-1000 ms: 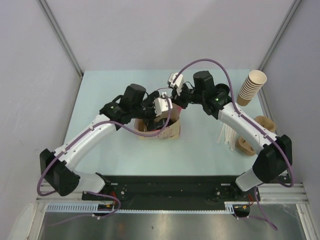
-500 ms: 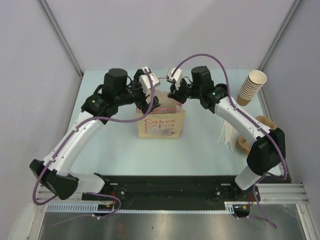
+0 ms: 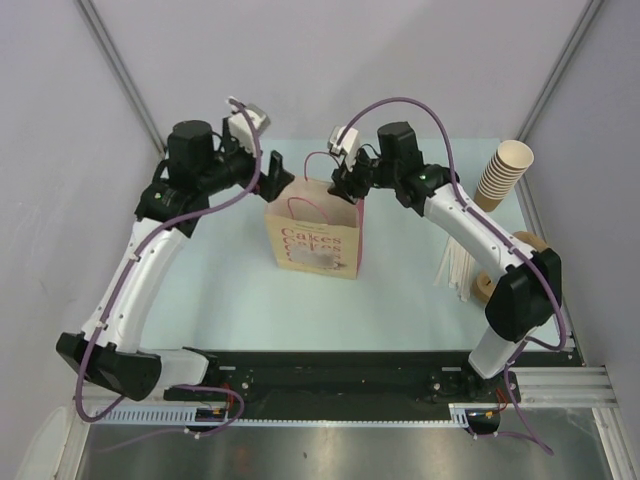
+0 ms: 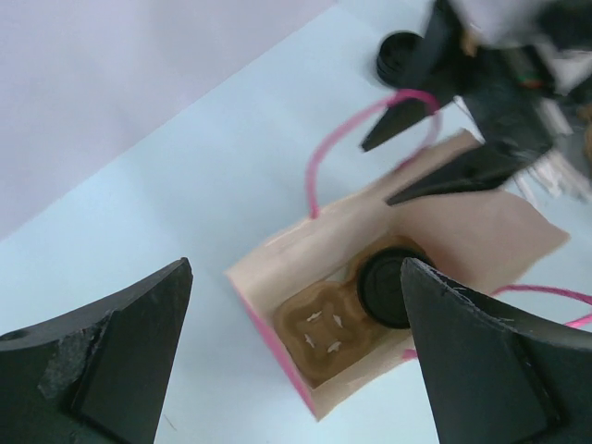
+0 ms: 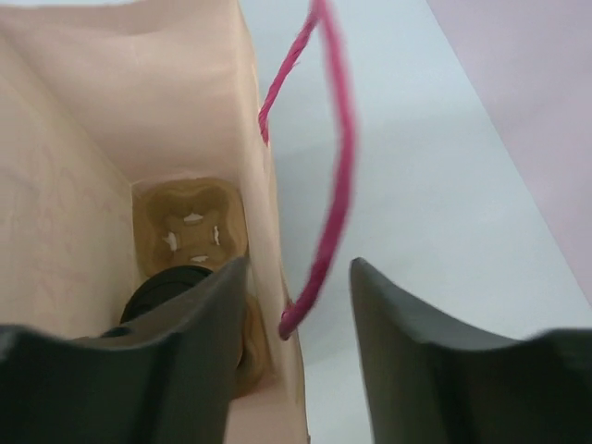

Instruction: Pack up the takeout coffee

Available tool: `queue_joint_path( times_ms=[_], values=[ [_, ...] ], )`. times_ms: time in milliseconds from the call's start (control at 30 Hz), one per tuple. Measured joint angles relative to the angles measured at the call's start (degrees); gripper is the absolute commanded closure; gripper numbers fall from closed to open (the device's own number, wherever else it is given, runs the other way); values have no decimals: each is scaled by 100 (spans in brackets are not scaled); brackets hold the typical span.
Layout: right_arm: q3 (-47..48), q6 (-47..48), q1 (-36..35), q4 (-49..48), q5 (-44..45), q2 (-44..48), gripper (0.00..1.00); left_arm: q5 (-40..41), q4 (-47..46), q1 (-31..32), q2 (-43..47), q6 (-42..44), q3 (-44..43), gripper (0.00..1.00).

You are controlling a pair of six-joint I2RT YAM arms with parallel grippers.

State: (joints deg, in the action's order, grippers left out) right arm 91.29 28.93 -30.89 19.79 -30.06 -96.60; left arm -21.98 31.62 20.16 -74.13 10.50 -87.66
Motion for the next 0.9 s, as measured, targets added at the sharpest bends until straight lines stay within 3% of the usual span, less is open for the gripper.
queue_joint_path(
  times_ms=[200, 567, 800, 900],
  values=[
    [369, -59, -4, 146, 26, -4, 18, -273, -133, -1027, -55, -866, 9, 0],
    [1766, -933, 313, 673, 262, 254, 18, -437, -413, -1814, -302, -1357, 160, 0],
    [1639, -1786, 1620, 1464, 664, 929, 22, -251, -509, -1897, -396, -1351, 391, 0],
    [990, -2118, 2363, 1773, 935, 1241, 28, -219, -654, -1897, -396, -1355, 544, 0]
  ],
)
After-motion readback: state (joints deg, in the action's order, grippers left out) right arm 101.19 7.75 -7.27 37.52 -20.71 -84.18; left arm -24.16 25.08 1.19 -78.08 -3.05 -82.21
